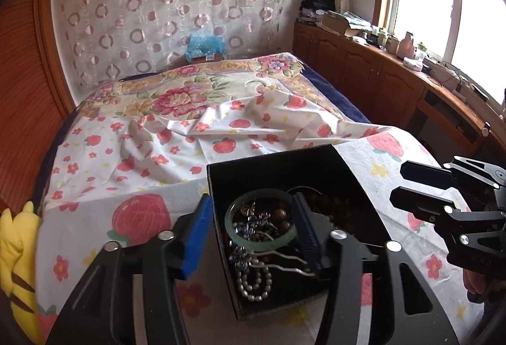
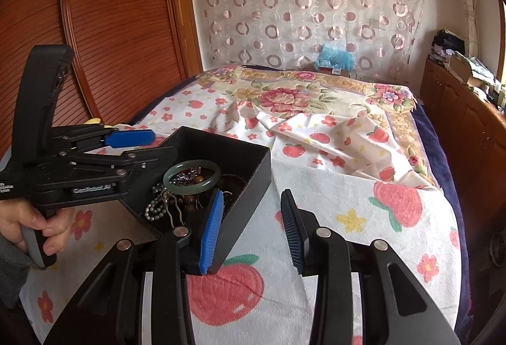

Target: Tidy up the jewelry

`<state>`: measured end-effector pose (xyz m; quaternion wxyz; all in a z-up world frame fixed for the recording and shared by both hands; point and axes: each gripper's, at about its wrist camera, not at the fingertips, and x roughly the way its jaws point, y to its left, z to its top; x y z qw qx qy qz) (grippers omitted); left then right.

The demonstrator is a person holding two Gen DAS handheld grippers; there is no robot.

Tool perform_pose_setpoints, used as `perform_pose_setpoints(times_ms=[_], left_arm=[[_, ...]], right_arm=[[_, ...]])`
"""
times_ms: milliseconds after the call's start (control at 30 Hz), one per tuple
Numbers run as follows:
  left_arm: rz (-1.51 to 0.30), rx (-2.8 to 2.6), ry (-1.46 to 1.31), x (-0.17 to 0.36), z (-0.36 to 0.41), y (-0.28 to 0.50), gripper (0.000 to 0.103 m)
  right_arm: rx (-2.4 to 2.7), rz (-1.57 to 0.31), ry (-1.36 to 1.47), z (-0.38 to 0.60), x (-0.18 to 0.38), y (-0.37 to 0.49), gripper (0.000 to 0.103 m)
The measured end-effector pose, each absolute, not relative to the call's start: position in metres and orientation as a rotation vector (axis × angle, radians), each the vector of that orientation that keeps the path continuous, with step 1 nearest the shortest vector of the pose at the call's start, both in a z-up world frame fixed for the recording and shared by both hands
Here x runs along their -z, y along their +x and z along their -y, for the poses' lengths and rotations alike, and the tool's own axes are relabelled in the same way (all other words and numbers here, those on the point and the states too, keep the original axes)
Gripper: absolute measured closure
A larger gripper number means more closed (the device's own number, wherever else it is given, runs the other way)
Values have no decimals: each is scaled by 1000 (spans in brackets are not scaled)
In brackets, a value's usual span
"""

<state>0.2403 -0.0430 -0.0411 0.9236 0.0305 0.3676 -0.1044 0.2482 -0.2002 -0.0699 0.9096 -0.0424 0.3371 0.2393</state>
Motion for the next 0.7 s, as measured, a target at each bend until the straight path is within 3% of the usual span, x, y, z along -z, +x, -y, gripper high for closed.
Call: perform_pose_setpoints(times_ms=[100, 233, 433, 533, 700], left_arm=[[-739, 208, 52, 37, 40, 228, 31], [-718, 169, 59, 33, 35, 213, 12], [-735, 137, 66, 39, 28, 190, 10], [-735, 122, 45, 39, 22, 177, 8], [-727, 94, 27, 37, 16, 155, 8]], right_arm=[[-477, -691, -91, 200, 68, 243, 62], [-441, -673, -91, 204, 66, 231, 38], [-430, -642, -46, 208, 63, 216, 8], [-423, -635, -28, 209, 62, 208, 3], [-401, -636, -12, 209, 60, 197, 3]])
